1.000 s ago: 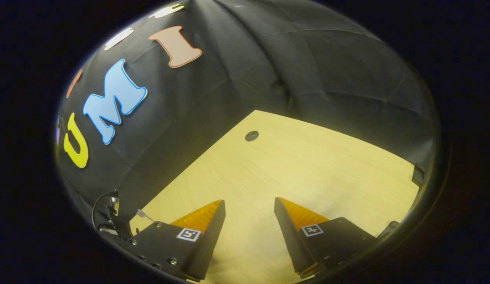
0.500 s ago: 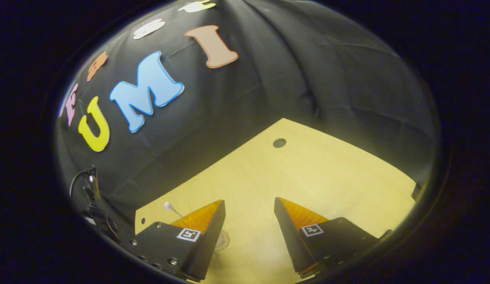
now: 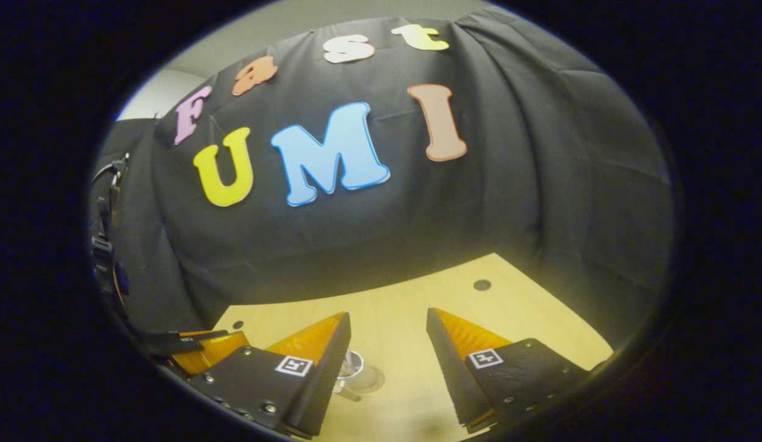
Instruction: Put the toothbrush and toothpaste on the desktop into the cup, then pick up the cup and place it on the coaster on the desktop.
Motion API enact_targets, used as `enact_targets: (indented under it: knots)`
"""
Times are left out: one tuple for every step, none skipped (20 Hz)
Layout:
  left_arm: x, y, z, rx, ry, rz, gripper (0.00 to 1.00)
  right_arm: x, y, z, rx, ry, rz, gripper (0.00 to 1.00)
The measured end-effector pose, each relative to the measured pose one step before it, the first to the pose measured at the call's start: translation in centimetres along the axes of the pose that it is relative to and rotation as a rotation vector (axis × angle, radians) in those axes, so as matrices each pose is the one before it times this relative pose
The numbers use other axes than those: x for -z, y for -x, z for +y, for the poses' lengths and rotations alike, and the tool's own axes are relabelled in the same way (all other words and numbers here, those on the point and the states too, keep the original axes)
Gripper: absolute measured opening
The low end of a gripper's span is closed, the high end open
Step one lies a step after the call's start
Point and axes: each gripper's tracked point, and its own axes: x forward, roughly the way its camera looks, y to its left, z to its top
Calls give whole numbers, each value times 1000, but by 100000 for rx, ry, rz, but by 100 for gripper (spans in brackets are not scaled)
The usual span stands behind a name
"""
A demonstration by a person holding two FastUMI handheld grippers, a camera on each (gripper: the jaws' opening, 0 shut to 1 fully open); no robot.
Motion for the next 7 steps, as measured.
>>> enact_targets:
  knots:
    - [-1458, 1309, 431, -303, -577, -6381, 50, -1042, 644, 929, -1128, 2025, -2973, 77]
    - [-1574, 1274, 235, 409, -649, -4899, 51, -908, 730, 987, -1242, 1701, -2691, 77]
    - [-1023, 1388, 387, -143, -1101, -3532, 72, -903, 512, 787, -1128, 1545, -2394, 77]
    - [-979, 1313, 636, -1202, -957, -3348, 94, -643, 393, 621, -1172, 1763, -2023, 77]
    - [-506, 945, 699, -2032, -371, -2735, 96, -678, 465, 566, -1352, 1508, -2034, 77]
    - [-314, 969, 194, -1891, 155, -2449, 96, -690, 443, 617, -1133, 1003, -2028, 79]
    - [-335, 910, 76, -691, 492, -2383, 94, -643, 356, 459, -895, 539, -1724, 80]
